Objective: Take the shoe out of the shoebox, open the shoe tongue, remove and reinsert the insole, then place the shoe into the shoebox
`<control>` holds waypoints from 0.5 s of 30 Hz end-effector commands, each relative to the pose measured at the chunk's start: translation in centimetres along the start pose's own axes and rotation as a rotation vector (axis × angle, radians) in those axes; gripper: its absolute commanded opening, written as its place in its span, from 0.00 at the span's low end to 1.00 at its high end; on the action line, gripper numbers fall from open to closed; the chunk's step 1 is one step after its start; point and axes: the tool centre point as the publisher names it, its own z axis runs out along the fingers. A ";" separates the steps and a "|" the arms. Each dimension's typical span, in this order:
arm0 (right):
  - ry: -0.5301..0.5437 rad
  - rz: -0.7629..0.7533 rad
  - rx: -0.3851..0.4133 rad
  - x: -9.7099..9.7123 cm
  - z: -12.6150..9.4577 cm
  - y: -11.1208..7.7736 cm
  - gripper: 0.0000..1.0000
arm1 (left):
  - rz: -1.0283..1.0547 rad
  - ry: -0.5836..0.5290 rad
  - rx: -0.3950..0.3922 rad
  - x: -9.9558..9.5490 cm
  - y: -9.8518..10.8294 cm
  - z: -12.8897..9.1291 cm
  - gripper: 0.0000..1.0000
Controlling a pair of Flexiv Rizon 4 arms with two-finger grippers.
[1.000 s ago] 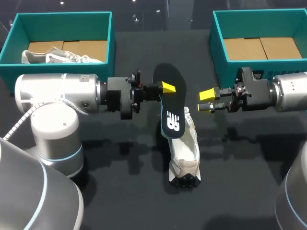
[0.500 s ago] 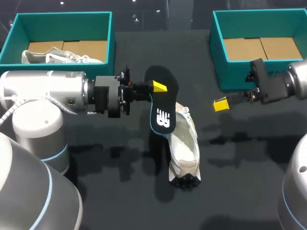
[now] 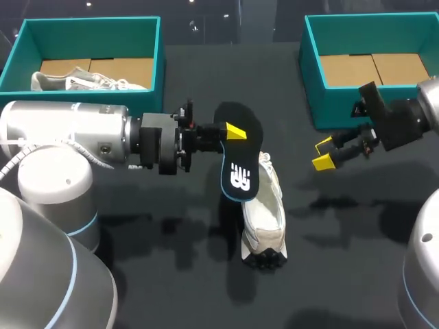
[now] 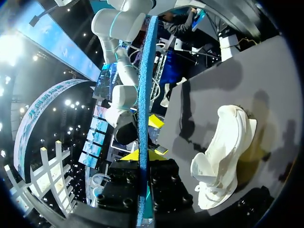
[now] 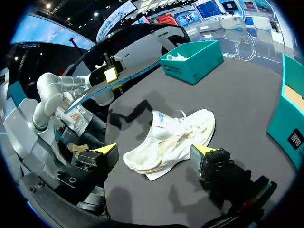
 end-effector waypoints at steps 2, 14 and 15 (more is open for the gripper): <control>-0.174 -0.213 0.082 1.5 -1.6 -1.8 1.00 | -0.073 0.005 0.003 0.4 -2.7 0.4 0.00; -0.249 -0.267 0.171 0.5 -0.8 -3.7 1.00 | -0.128 -0.002 0.053 0.8 -3.9 0.7 0.00; -0.249 -0.267 0.171 0.5 -0.8 -3.7 1.00 | -0.128 -0.002 0.053 0.8 -3.9 0.7 0.00</control>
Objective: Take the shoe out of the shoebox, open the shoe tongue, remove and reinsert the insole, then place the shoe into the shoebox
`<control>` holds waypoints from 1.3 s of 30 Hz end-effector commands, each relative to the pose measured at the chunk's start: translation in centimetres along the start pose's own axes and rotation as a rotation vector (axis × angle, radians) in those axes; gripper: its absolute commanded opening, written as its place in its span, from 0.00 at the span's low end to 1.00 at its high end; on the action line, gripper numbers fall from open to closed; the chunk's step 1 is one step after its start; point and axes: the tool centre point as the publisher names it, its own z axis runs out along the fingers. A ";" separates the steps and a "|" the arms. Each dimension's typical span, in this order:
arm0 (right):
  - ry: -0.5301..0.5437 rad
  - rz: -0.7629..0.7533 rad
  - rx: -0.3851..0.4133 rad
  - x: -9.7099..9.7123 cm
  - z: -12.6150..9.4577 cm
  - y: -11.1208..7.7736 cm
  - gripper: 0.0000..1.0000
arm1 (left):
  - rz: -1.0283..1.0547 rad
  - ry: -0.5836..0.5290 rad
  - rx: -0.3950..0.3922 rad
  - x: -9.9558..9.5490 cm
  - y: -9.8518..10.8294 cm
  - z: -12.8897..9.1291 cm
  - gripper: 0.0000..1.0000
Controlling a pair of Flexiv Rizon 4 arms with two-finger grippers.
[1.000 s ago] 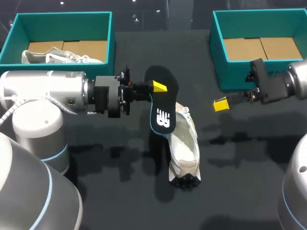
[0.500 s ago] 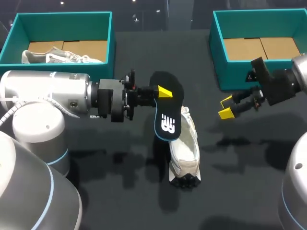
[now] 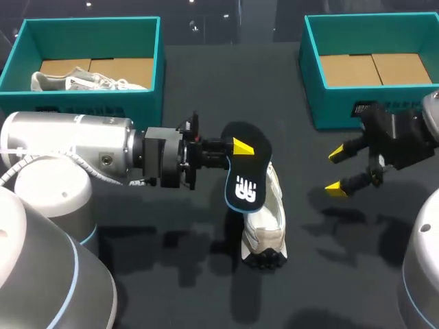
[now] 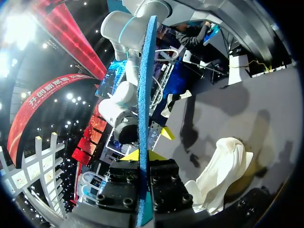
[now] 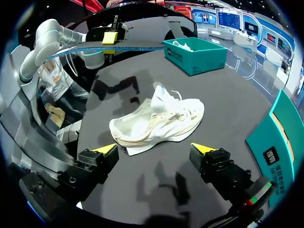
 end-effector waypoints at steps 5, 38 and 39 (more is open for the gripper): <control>-0.073 -0.067 0.003 1.1 0.3 -0.3 1.00 | -0.023 0.007 0.009 0.6 -1.1 0.4 0.00; -0.007 -0.270 0.210 3.1 8.9 -2.9 1.00 | -0.185 0.002 0.042 7.4 -4.5 1.7 0.00; -0.007 -0.270 0.218 3.2 9.0 -2.8 1.00 | -0.187 0.003 0.043 7.5 -4.6 1.7 0.00</control>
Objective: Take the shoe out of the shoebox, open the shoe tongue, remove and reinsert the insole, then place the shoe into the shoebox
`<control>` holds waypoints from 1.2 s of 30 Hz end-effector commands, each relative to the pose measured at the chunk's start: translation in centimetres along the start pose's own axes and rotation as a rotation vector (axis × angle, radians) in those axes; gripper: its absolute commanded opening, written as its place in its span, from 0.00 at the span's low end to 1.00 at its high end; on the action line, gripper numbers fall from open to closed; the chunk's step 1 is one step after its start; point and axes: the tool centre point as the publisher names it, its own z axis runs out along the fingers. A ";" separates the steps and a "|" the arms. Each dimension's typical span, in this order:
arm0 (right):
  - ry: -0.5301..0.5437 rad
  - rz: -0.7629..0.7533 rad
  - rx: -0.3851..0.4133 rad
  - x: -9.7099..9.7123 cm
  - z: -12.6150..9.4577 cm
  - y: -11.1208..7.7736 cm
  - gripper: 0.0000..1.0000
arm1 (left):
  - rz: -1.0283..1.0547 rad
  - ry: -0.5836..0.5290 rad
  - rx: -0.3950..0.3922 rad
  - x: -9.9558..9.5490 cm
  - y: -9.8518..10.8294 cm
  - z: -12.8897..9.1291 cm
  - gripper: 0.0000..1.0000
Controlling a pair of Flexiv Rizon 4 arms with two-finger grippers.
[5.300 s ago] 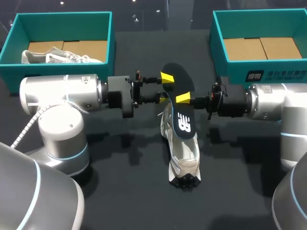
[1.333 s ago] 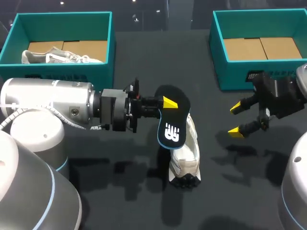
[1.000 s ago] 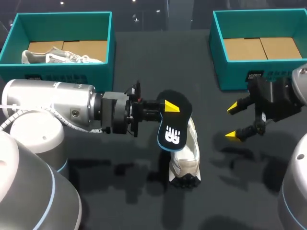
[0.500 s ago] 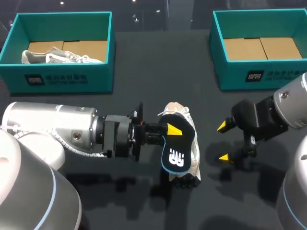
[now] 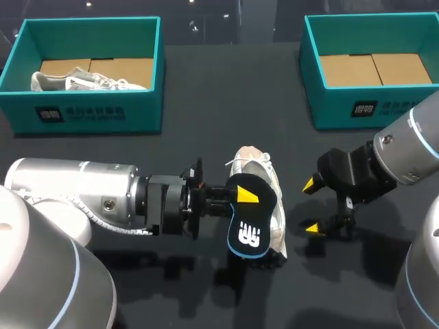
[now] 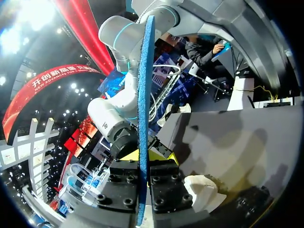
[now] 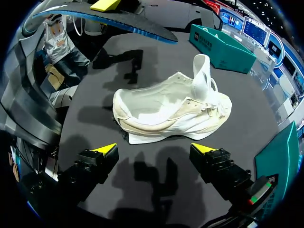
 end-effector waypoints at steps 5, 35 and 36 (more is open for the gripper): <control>-0.005 0.007 0.048 0.4 2.4 1.2 1.00 | -0.004 0.005 0.014 1.1 0.1 0.9 0.00; 0.004 0.038 0.059 0.2 4.1 1.2 1.00 | -0.012 0.001 0.019 2.5 0.5 1.1 0.00; -0.001 0.054 0.069 0.2 4.1 1.1 1.00 | -0.012 0.001 0.019 2.5 0.5 1.1 0.00</control>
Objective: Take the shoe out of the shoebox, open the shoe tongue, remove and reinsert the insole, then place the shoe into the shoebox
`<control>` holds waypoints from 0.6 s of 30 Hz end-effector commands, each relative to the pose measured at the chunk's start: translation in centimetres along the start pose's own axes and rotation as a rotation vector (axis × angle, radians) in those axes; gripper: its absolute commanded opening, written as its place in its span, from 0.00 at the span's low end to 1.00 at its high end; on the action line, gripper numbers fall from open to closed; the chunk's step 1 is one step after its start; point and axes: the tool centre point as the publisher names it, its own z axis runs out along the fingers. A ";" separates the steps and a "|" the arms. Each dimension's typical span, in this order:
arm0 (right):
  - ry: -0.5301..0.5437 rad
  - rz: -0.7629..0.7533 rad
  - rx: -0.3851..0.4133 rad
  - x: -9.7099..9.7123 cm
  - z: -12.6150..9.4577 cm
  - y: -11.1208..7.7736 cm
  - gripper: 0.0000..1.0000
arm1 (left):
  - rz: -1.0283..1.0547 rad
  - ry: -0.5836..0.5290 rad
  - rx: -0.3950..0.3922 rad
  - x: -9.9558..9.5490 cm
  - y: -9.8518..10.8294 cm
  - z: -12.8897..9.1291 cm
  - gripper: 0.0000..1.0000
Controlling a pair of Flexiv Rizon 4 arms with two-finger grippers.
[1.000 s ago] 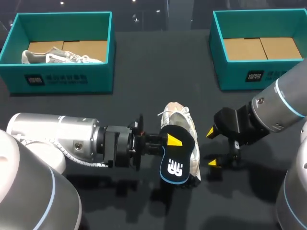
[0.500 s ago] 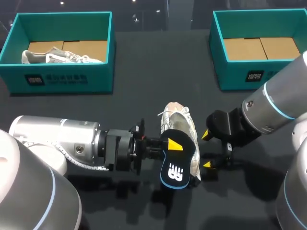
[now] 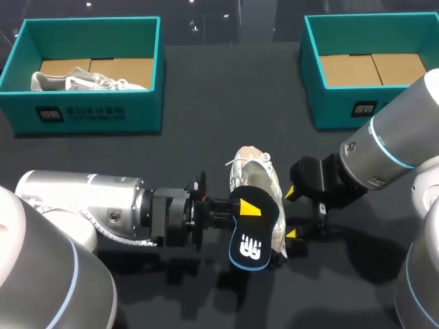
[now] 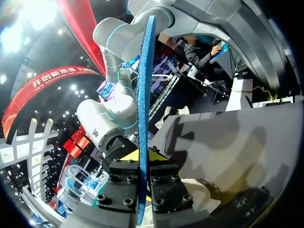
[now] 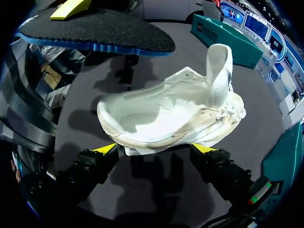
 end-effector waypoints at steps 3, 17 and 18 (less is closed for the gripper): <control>-0.011 0.019 0.010 0.3 0.3 -0.2 1.00 | 0.001 -0.001 -0.003 0.1 0.0 0.4 0.00; -0.011 0.019 0.010 0.3 0.3 -0.2 1.00 | -0.018 0.004 0.004 0.2 0.4 0.9 0.00; -0.011 0.019 0.010 0.3 0.3 -0.2 1.00 | -0.033 0.009 0.009 0.3 0.6 1.1 0.00</control>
